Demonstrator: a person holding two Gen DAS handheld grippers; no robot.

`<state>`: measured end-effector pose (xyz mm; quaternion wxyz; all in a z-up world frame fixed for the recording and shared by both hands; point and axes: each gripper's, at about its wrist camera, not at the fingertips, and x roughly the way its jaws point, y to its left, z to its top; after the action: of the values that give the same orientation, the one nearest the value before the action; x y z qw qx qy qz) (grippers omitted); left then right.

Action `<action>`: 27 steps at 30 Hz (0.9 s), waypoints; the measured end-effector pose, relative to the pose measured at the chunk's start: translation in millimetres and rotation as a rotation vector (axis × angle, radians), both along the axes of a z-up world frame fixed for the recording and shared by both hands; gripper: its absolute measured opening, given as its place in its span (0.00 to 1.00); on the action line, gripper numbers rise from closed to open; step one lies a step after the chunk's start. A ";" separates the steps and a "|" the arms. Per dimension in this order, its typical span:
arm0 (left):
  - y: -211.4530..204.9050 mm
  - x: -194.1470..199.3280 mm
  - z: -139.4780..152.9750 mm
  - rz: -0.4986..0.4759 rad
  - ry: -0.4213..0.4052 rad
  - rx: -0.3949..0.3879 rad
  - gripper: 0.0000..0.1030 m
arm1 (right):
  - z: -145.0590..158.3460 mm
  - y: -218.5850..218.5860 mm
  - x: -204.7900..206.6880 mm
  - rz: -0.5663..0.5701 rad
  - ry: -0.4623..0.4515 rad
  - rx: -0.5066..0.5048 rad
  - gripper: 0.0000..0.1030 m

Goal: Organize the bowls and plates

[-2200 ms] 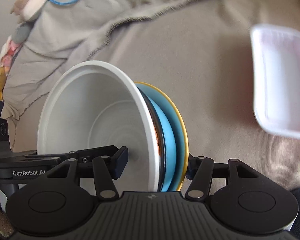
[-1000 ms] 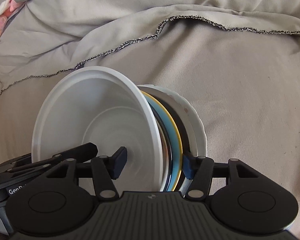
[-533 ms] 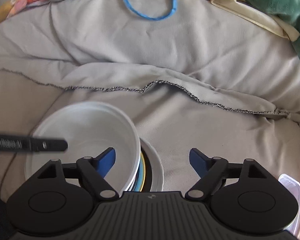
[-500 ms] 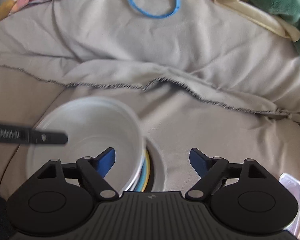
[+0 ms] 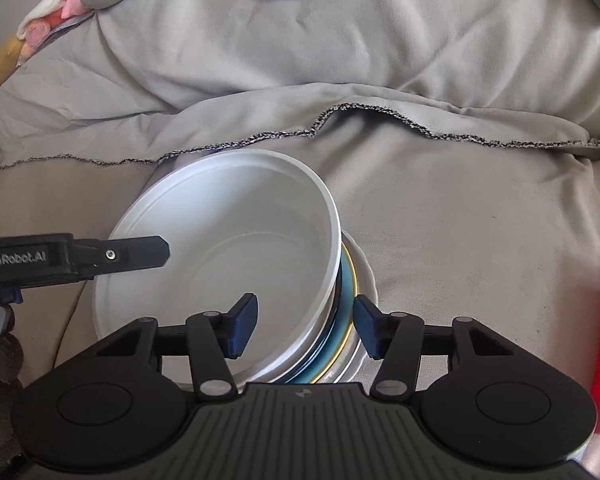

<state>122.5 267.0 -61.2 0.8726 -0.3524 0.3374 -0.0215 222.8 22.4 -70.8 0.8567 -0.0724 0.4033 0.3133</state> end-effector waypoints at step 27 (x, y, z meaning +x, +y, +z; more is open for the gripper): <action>3.3 -9.7 4.5 0.011 -0.065 -0.078 0.30 | 14.8 0.0 -29.4 0.027 -0.072 0.014 0.50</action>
<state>112.8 270.3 -56.7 0.8690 -0.3871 0.3056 -0.0411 193.4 22.4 -56.0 0.8668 -0.0830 0.3691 0.3248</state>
